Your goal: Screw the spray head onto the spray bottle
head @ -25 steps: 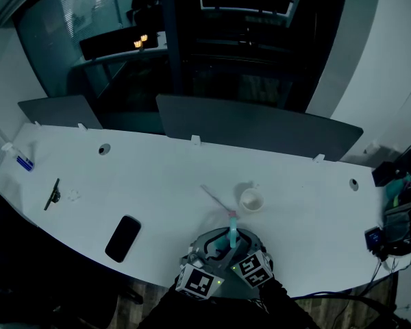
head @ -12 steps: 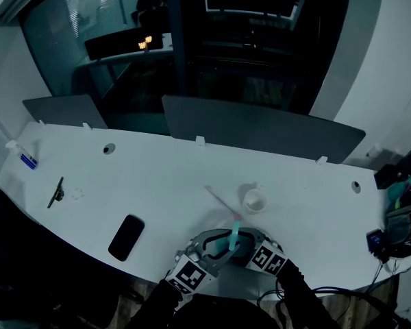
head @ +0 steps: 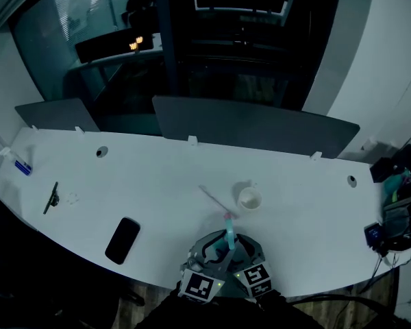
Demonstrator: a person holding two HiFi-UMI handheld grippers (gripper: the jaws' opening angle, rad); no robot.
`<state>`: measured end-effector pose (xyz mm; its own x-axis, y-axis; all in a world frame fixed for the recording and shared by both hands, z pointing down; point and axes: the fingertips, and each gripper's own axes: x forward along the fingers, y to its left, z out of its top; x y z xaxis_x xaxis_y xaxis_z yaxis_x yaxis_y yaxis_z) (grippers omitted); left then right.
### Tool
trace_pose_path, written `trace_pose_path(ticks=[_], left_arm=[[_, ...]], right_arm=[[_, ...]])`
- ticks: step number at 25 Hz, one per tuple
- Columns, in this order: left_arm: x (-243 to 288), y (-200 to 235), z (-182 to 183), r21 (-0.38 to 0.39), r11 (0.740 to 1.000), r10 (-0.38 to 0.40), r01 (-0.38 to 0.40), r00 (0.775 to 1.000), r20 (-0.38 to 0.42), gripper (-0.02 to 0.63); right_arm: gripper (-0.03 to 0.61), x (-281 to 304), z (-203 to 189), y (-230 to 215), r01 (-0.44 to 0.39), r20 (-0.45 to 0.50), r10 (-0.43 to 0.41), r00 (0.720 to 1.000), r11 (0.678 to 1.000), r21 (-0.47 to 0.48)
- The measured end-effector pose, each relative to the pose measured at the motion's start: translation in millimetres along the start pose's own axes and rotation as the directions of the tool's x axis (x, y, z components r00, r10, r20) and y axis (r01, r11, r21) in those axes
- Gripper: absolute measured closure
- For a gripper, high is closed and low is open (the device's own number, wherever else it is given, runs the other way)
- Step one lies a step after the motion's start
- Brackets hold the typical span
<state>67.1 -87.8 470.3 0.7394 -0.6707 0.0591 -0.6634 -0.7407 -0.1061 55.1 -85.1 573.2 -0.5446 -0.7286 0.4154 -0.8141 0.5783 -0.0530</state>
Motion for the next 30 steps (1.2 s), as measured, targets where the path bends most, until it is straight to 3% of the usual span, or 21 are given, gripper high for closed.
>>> trace_pose_path(ticks=[2,4,5,7,9,10,11,12,14,15,16,18,21,23,25,27,28,30], left_arm=[[-3,-2,-4,0.013,0.997,-0.077,0.077,0.997,-0.01,0.482],[-8,-5,-11,0.049,0.982,-0.178,0.18,0.983,-0.046,0.482],[-11,-6,-12,0.049,0.97,-0.236,0.239,0.97,-0.06,0.482],[-17,-9,-11,0.023,0.935,-0.35,0.353,0.934,-0.075,0.482],[-21,-10,-9,0.007,0.91,-0.413,0.416,0.907,-0.084,0.482],[-21,-9,-9,0.011,0.91,-0.411,0.414,0.908,-0.085,0.482],[-20,-7,-8,0.018,0.921,-0.388,0.39,0.918,-0.079,0.482],[-19,-5,-8,0.022,0.937,-0.347,0.349,0.935,-0.066,0.482],[-18,-1,-8,0.02,0.971,-0.238,0.239,0.971,-0.036,0.482],[-17,1,-8,0.015,0.984,-0.176,0.176,0.984,-0.028,0.482],[-17,4,-7,0.007,0.994,-0.113,0.113,0.993,-0.025,0.482],[-13,8,-4,-0.017,1.0,-0.002,0.001,1.0,-0.023,0.482],[-9,14,-2,-0.048,0.994,0.094,-0.094,0.996,-0.008,0.482],[-9,16,-2,-0.083,0.992,0.095,-0.093,0.995,0.012,0.482],[-12,15,-6,-0.116,0.993,0.035,-0.033,0.999,0.016,0.482],[-17,11,-13,-0.101,0.992,-0.08,0.079,0.997,0.001,0.482],[-20,9,-16,-0.077,0.986,-0.149,0.148,0.989,-0.008,0.482],[-27,4,-16,-0.042,0.957,-0.287,0.286,0.958,-0.023,0.483]], right_arm=[[0.247,-1,-2,2,-0.099,0.005,0.099,0.995,0.994,-0.05],[0.247,-1,-4,6,-0.253,-0.012,0.254,0.967,0.959,-0.126],[0.247,-2,-5,9,-0.347,-0.03,0.347,0.938,0.923,-0.169],[0.247,-4,-7,16,-0.528,-0.099,0.521,0.848,0.814,-0.244],[0.245,-4,-7,22,-0.635,-0.194,0.606,0.772,0.717,-0.288],[0.245,-3,-6,23,-0.645,-0.227,0.605,0.764,0.705,-0.295],[0.245,-2,-4,22,-0.626,-0.234,0.581,0.78,0.724,-0.288],[0.244,-3,-1,20,-0.578,-0.21,0.539,0.816,0.771,-0.266],[0.244,-11,5,10,-0.415,-0.081,0.407,0.91,0.896,-0.16],[0.244,-16,7,6,-0.323,-0.009,0.323,0.946,0.942,-0.092],[0.244,-19,7,5,-0.243,0.037,0.244,0.969,0.969,-0.038],[0.245,-16,5,12,-0.12,0.053,0.121,0.991,0.993,-0.01],[0.261,-4,3,12,0.017,0.04,-0.015,0.999,0.999,-0.05],[0.282,-2,4,11,-0.003,0.042,0.006,0.999,0.997,-0.075],[0.285,-2,3,12,-0.092,0.052,0.098,0.994,0.989,-0.115],[0.285,-3,0,13,-0.229,0.05,0.242,0.969,0.956,-0.185],[0.284,-4,-2,14,-0.315,0.035,0.332,0.943,0.921,-0.229],[0.284,-6,-3,20,-0.492,-0.047,0.503,0.863,0.814,-0.309]])
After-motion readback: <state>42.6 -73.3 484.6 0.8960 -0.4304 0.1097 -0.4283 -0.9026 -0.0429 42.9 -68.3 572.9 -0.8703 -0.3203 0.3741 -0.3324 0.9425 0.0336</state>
